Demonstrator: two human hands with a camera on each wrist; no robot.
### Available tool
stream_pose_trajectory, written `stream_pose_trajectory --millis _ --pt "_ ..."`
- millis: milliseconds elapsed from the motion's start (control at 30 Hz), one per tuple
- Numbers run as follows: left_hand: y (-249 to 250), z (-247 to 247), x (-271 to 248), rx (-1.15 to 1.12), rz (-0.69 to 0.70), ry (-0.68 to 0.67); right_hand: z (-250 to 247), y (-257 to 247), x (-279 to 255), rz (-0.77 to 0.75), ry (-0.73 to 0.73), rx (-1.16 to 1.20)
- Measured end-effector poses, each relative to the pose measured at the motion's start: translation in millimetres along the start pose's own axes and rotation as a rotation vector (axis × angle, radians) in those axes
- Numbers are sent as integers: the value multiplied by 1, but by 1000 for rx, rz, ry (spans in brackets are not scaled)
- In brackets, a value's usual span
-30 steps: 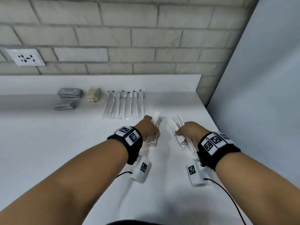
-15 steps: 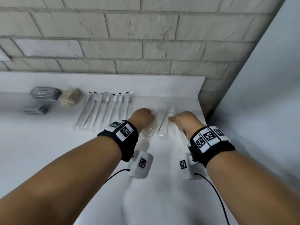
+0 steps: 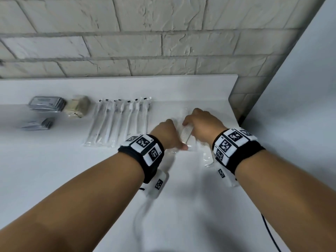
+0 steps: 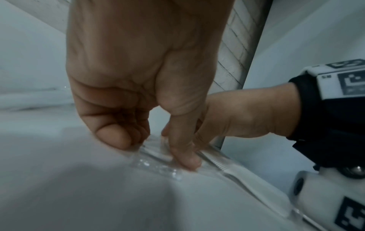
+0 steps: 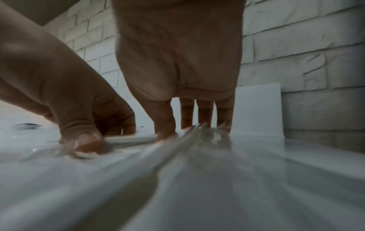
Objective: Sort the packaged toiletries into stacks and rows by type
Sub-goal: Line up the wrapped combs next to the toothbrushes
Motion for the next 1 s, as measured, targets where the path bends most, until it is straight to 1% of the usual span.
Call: stream_pose_trajectory --millis 67,200,267,333,367,400,467,533,600,633,700,767,833,900,967,1000 --pt "-1 2 -1 13 0 -38 -1 4 -2 14 11 17" --pt "-2 6 -4 85 19 -138 1 10 -11 -5 64 -115" --pt "-4 5 -6 99 25 -170 6 13 -15 -8 41 -137" --pt "-7 4 -8 40 15 -218 7 15 -19 -9 7 -145" --pt "-8 1 -9 -11 8 -223 6 14 -20 -26 16 -172" --pt "-9 -6 -11 -58 4 -206 4 11 -22 -57 38 -215" --pt "-13 -27 -12 -127 -2 -130 2 0 -27 -136 87 -322" --pt "-19 -49 -12 -190 -7 -62 1 -8 -31 -195 103 -427" --pt "-25 -70 -12 -252 -4 -19 -2 -11 -32 -243 134 -480" --pt "-27 -80 -11 -269 2 -4 -10 -15 -32 -259 164 -476" --pt "-31 -102 -10 -277 22 37 -25 -22 -28 -237 177 -387" --pt "-35 -124 -9 -304 50 108 -41 -21 -22 -144 198 -267" --pt "-38 -146 -6 -382 70 202 -46 -24 -19 -63 130 -66" --pt "-44 -160 -2 -455 54 294 -31 -33 -15 -23 -37 106" --pt "-45 -166 1 -486 44 354 -12 -36 -10 3 -138 162" --pt "-44 -168 4 -526 56 365 -6 -34 -8 30 -147 191"
Point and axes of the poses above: each hand's wrist, its own x-axis towards the middle knuckle, its own z-axis out of the palm, y = z × x, the point moved 8 cm from there along x, towards the middle knuckle, and after that the axes turned 2 degrees about y, right-handed, at the moved point
